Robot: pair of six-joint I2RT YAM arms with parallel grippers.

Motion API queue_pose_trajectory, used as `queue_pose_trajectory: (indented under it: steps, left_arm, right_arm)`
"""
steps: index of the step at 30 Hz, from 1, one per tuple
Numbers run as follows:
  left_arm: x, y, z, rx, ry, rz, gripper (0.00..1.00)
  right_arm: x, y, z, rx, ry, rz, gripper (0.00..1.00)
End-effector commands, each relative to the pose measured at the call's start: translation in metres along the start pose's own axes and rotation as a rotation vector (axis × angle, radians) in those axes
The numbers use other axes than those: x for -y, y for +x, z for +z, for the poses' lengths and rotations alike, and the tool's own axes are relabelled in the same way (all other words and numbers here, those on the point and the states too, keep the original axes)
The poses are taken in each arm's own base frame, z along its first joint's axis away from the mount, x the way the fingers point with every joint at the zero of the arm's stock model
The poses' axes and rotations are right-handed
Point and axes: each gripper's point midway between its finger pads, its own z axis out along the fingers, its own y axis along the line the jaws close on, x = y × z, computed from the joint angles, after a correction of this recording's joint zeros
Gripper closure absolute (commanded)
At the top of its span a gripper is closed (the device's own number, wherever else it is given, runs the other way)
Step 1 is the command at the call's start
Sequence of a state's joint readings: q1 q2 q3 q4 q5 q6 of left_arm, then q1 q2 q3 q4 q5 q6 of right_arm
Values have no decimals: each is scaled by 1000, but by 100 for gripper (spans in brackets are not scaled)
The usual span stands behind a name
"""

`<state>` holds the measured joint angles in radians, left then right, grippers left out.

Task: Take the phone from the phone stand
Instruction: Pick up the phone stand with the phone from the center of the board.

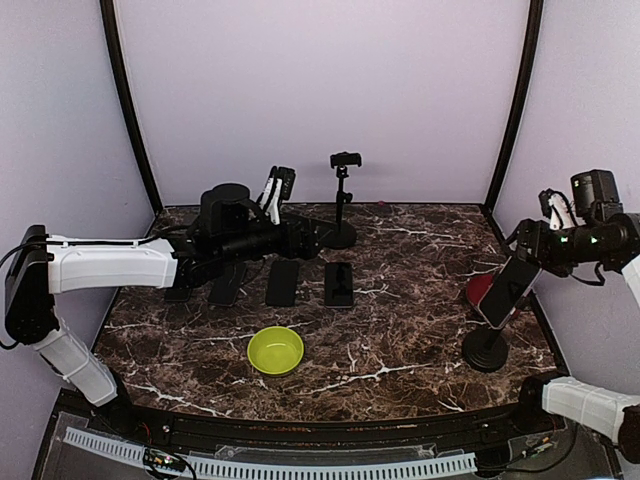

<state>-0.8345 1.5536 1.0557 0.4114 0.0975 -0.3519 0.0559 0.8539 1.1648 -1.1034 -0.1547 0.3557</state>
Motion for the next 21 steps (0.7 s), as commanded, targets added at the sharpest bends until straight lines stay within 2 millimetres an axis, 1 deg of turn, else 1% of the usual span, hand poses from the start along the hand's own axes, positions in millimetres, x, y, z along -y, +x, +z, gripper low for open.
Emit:
queue_pose_trajectory:
  steps: [1,2,3,6,8,12,18,21]
  left_arm:
    - [13,-23,-10,60,34,9,1]
    - [13,-23,-10,59,36,7,1]
    - [13,-23,-9,58,38,5,1]
    - [14,-23,-7,58,45,1,1]
    - [14,-23,-6,57,47,-2,1]
    - [15,-24,-6,63,45,-2,1]
    - [14,-23,-7,65,45,-3,1]
    - [15,-24,-7,65,47,-1,1]
  right_arm:
    - [-13,0,-6,13,-86,16,19]
    - [-12,1,-7,14,-86,21,21]
    - [-9,7,-4,-2,-81,31,22]
    - [-5,16,-3,-22,-75,50,28]
    - [-2,19,-2,-28,-66,51,30]
    - [-1,21,-2,-31,-61,42,37]
    - [-6,21,-5,-27,-91,31,55]
    - [-9,22,-5,-35,-106,29,60]
